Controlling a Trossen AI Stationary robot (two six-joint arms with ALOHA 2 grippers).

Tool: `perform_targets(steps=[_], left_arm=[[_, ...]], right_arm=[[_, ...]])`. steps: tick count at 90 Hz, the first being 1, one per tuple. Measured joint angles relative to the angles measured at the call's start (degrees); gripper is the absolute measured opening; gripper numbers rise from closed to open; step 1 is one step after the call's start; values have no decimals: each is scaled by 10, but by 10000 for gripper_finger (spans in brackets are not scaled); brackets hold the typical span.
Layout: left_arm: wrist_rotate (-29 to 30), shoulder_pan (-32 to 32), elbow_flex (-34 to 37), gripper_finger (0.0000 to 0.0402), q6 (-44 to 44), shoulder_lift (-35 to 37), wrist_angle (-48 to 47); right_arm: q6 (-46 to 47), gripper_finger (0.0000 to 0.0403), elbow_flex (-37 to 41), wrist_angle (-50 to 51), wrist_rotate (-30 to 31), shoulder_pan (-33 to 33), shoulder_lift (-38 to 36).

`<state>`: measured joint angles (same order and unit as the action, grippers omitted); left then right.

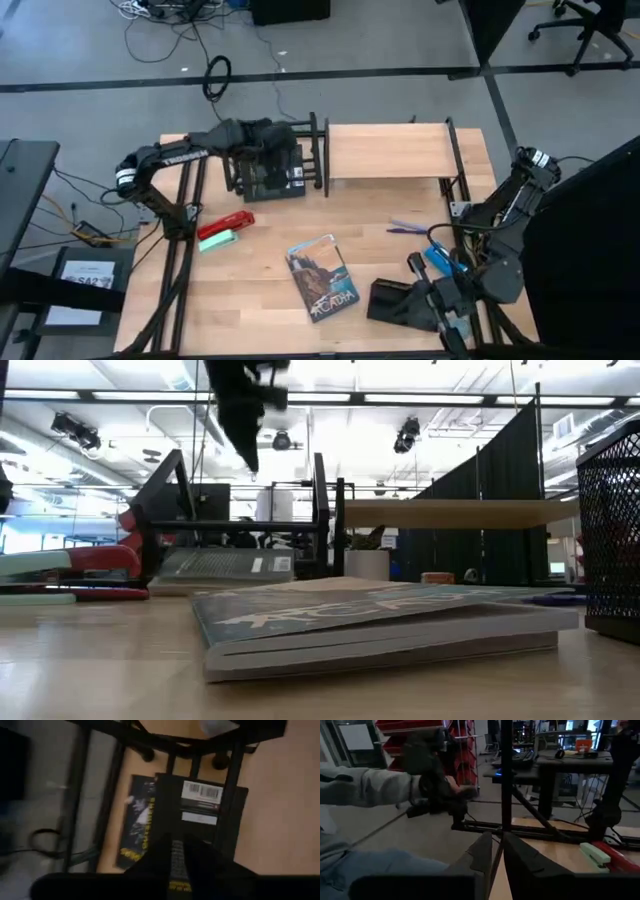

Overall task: Stock shelves
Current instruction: Remove the black book from the black bookshelf

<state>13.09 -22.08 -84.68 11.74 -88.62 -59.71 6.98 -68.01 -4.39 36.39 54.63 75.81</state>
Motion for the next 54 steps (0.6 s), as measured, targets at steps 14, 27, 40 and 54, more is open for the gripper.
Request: perform_targets(steps=[14, 27, 40, 54], left_arm=[[-17, -44, 70, 128, 56, 0, 75], [-86, -94, 121, 189, 81, 0, 142], [-164, -144, 143, 218, 75, -20, 156], [-175, -165, 147, 223, 97, -62, 163]], right_arm=[[0, 21, 0, 3, 0, 0, 0], [-6, 21, 0, 8, 0, -3, 0], [-33, 21, 0, 8, -1, -19, 0], [-36, 21, 0, 8, 0, -48, 0]])
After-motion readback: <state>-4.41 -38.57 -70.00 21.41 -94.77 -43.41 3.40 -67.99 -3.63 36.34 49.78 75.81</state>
